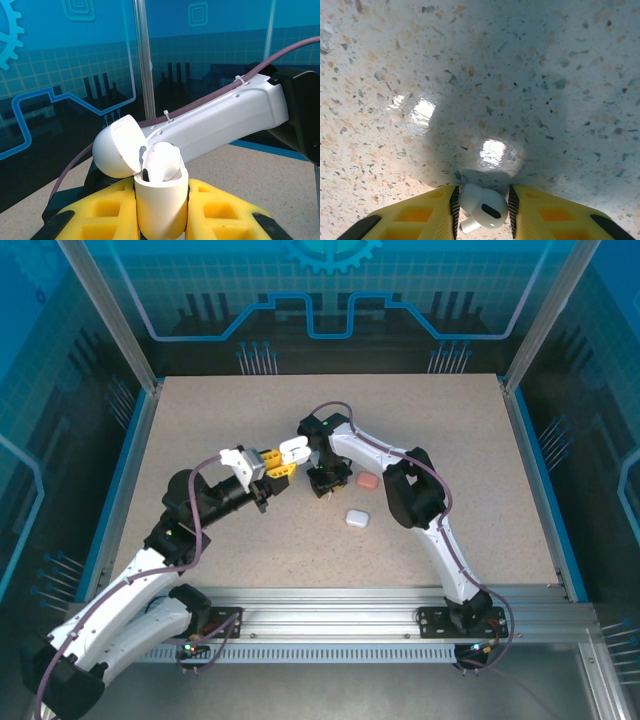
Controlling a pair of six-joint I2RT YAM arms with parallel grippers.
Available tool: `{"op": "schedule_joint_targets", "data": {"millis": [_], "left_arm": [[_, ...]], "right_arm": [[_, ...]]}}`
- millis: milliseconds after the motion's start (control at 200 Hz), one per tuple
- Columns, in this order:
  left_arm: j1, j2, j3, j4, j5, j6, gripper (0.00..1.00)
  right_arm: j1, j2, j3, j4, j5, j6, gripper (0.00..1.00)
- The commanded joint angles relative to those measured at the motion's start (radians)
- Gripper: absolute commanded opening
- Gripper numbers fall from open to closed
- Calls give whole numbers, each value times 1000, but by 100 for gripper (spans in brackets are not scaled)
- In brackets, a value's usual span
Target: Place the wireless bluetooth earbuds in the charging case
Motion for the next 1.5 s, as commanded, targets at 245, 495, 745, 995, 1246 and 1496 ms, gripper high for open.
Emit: {"op": "schedule_joint_targets", "data": {"millis": [245, 495, 745, 995, 1246, 1496], "left_arm": [[-4, -24, 2, -9, -21, 20, 4], [-4, -24, 2, -10, -21, 17, 4], [-4, -18, 3, -3, -18, 11, 4], [-4, 21, 0, 47, 4, -37, 4], [-4, 94, 5, 116, 48, -99, 4], [-4, 147, 25, 143, 102, -130, 3]], "right_arm": [[17, -5, -10, -22, -15, -3, 27], [5, -84, -70, 35, -2, -6, 24], [-21, -249, -196, 121, 36, -28, 23], [-51, -487, -347, 185, 153, -77, 22], [-70, -803, -515, 304, 211, -215, 21], [-65, -1093, -659, 502, 137, -397, 21]]}}
